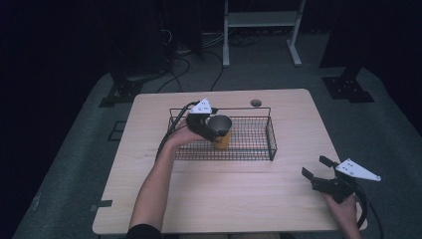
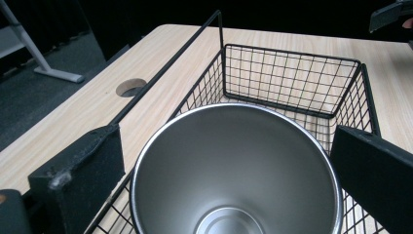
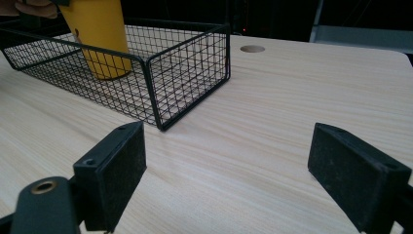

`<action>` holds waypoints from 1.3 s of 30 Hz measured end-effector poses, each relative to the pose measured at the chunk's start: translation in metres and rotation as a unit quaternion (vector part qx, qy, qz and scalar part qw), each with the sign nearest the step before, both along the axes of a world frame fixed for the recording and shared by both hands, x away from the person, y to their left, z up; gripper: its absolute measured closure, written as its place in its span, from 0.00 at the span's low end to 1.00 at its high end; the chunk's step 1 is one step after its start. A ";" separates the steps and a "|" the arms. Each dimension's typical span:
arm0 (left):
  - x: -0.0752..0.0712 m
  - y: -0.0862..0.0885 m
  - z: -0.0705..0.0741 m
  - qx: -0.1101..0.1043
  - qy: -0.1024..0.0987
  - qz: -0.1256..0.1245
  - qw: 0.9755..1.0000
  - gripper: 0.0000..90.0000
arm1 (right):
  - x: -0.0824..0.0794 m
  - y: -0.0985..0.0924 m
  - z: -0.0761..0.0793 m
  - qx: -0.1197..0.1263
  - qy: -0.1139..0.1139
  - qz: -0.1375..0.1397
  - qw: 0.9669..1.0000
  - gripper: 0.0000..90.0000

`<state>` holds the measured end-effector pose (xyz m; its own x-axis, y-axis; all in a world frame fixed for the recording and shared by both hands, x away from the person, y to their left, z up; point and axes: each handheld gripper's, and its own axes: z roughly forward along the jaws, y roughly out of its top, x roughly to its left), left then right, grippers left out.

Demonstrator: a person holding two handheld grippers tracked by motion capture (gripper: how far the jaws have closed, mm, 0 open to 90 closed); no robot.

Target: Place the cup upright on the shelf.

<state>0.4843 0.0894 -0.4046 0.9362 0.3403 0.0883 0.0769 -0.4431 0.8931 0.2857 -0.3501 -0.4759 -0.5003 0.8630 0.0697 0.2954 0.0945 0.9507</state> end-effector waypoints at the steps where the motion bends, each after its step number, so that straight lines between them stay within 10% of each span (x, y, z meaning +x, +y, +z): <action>1: 0.000 0.000 0.001 -0.001 0.000 0.001 1.000 0.00 | 0.000 0.000 0.000 0.000 0.000 0.000 1.000 0.14; 39: -0.045 0.007 0.032 -0.059 -0.047 -0.007 0.997 0.00 | 0.000 0.001 0.000 -0.003 0.000 -0.003 1.000 0.14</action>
